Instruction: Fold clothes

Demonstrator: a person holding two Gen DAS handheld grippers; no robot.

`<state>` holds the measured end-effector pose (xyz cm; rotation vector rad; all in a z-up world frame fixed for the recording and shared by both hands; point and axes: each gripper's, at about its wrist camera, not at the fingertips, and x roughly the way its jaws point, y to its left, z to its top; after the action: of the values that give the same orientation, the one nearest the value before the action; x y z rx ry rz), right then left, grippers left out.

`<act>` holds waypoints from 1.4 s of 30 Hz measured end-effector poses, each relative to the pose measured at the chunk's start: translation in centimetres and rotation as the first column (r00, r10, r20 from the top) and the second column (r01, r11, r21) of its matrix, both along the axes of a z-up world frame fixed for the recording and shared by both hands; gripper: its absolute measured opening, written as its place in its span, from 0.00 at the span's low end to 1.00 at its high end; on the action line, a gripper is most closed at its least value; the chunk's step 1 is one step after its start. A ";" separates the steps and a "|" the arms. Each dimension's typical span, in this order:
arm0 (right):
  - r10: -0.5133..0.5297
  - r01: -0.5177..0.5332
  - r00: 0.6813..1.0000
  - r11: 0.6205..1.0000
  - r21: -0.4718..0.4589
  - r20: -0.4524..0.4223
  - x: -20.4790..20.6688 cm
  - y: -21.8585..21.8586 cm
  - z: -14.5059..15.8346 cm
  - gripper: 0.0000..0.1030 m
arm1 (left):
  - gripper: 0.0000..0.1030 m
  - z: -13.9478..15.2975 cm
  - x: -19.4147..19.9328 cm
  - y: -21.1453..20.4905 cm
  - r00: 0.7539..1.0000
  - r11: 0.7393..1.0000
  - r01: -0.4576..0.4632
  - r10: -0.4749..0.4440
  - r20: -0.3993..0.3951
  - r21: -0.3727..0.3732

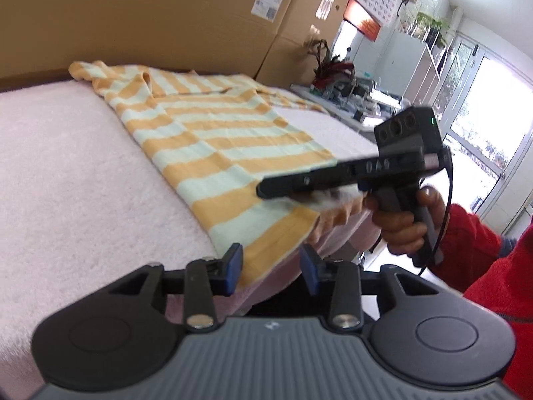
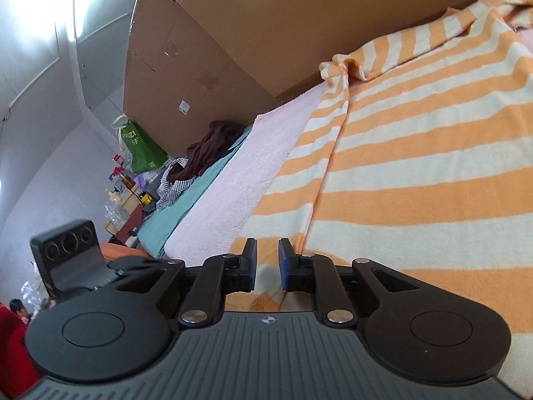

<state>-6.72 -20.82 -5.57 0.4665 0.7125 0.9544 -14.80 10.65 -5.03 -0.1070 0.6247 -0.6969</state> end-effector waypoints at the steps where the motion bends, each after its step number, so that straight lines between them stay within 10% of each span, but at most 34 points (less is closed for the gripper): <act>1: 0.002 -0.001 1.000 1.000 -0.011 0.029 0.0 0.7 0.0 0.15 | 0.52 0.6 0.6 0.0 1.000 1.000 -0.015 0.015 0.025 -0.004; 4: -0.004 0.004 0.998 1.000 0.006 0.056 0.1 1.1 -0.2 0.18 | 0.57 2.4 2.3 0.0 0.993 0.998 -0.059 0.061 0.101 -0.020; 10: -0.015 0.017 0.994 1.000 -0.014 0.104 -1.5 0.3 -0.4 0.18 | 0.34 -1.0 9.0 -1.3 0.995 0.994 -0.097 0.098 -0.022 0.044; 21: -0.154 0.157 0.982 0.987 -0.018 0.111 -1.0 -4.5 1.4 0.25 | 0.43 0.2 6.4 -2.0 0.997 0.964 0.028 -0.045 0.060 0.266; 29: -0.139 0.140 0.987 0.990 -0.013 0.084 0.5 -2.7 0.6 0.25 | 0.50 2.7 15.5 -2.2 0.984 0.961 -0.114 0.075 0.161 0.251; 37: -0.080 0.099 0.982 0.990 -0.105 0.172 -1.0 -0.4 0.3 0.24 | 0.50 -0.7 23.9 -3.0 0.994 0.945 -0.075 0.046 0.098 0.320; 42: -0.122 0.143 0.978 0.983 -0.118 0.167 1.2 -1.4 2.4 0.25 | 0.67 -1.4 23.5 -0.2 0.998 0.988 0.005 -0.016 0.068 0.153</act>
<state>-5.55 -22.26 -3.21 0.3155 0.5867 0.8045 8.70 10.44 -6.44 0.0619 0.6106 -0.6581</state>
